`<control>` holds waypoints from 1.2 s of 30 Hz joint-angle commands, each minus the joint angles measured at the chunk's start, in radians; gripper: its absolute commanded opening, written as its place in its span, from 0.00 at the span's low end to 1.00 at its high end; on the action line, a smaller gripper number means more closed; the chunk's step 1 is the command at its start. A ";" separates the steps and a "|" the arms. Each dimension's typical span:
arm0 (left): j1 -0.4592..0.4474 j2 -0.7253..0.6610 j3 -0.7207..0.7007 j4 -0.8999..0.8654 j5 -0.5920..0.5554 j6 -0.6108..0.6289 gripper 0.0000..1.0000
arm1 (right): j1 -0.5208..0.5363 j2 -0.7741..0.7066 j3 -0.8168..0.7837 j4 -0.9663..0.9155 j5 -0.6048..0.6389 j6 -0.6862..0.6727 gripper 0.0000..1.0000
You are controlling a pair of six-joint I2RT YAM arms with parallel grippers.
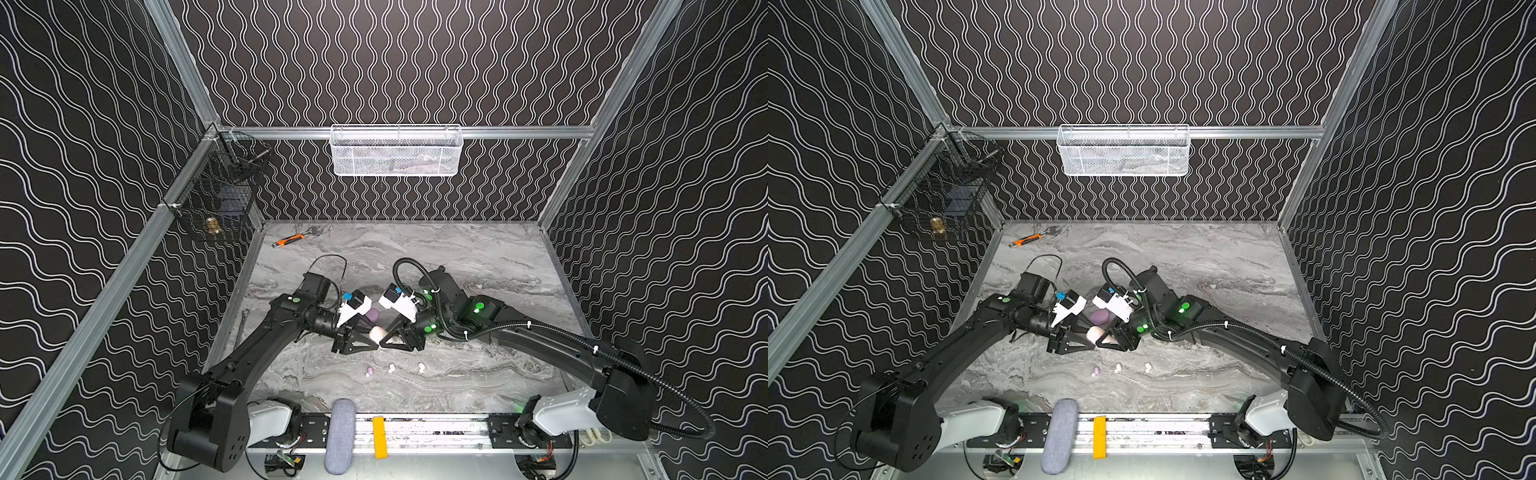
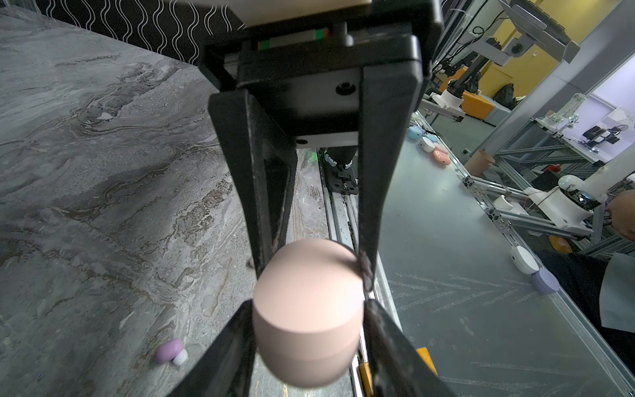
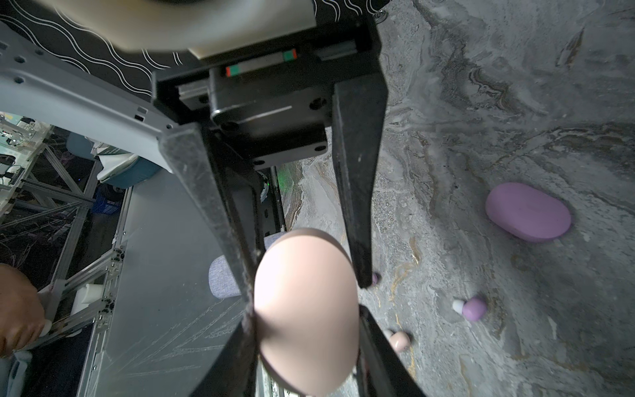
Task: Insert wireless bluetooth earbuds into charging case
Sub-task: Pass the charging case.
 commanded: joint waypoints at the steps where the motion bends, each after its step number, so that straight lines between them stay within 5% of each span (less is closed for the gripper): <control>1: -0.001 0.009 0.008 0.009 0.017 0.012 0.51 | 0.001 0.003 0.007 0.028 -0.015 -0.009 0.30; 36: -0.001 -0.003 0.005 0.009 0.022 0.012 0.37 | 0.003 0.014 0.009 0.051 -0.012 0.003 0.36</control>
